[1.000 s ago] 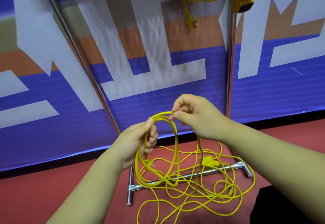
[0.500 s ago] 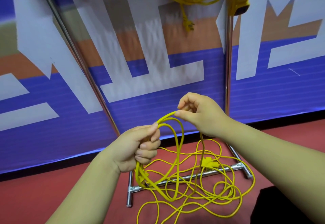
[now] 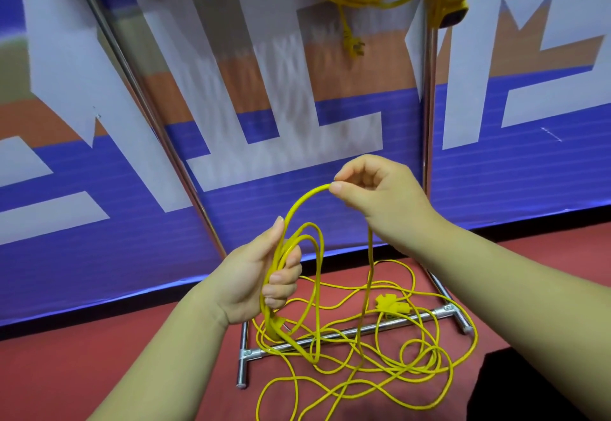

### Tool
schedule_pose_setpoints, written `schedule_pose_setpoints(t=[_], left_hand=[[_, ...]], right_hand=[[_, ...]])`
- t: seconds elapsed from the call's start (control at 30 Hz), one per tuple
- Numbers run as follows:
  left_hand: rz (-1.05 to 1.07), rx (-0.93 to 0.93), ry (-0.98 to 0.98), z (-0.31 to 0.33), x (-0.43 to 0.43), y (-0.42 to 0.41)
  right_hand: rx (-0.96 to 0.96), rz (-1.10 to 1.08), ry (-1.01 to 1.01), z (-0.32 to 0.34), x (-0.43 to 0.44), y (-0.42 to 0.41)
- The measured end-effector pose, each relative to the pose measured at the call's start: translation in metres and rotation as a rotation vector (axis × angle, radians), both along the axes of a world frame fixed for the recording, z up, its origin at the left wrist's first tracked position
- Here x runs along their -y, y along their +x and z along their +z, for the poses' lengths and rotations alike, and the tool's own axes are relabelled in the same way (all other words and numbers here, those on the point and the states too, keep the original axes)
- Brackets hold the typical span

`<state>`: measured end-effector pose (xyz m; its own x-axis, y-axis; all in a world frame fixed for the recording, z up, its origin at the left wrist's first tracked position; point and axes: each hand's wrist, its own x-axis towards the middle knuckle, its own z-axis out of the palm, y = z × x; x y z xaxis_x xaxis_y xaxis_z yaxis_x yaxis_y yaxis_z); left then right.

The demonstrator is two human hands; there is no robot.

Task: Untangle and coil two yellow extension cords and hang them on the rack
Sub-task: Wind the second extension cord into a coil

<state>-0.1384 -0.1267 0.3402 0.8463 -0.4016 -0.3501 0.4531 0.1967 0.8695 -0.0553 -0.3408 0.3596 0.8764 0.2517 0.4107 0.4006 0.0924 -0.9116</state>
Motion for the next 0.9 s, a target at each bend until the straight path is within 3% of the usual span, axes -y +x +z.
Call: schedule_pose_setpoints(t=[0.2, 0.33, 0.47, 0.73, 0.9], left_hand=[[-0.036, 0.017, -0.057, 0.007, -0.010, -0.002], [-0.065, 0.052, -0.222, 0.012, -0.017, -0.001], [-0.013, 0.098, -0.343, 0.010, -0.022, 0.002], [0.353, 0.194, 0.073, 0.003, -0.022, 0.002], [0.295, 0.137, 0.155, 0.009, -0.020, -0.001]], right_hand=[[-0.153, 0.110, -0.244, -0.026, 0.002, 0.016], [-0.164, 0.300, -0.488, -0.037, -0.001, 0.014], [-0.183, 0.415, -0.485, -0.039, -0.002, 0.006], [-0.151, 0.456, -0.577, -0.032, -0.005, -0.001], [-0.215, 0.491, -0.454, -0.030, -0.007, 0.000]])
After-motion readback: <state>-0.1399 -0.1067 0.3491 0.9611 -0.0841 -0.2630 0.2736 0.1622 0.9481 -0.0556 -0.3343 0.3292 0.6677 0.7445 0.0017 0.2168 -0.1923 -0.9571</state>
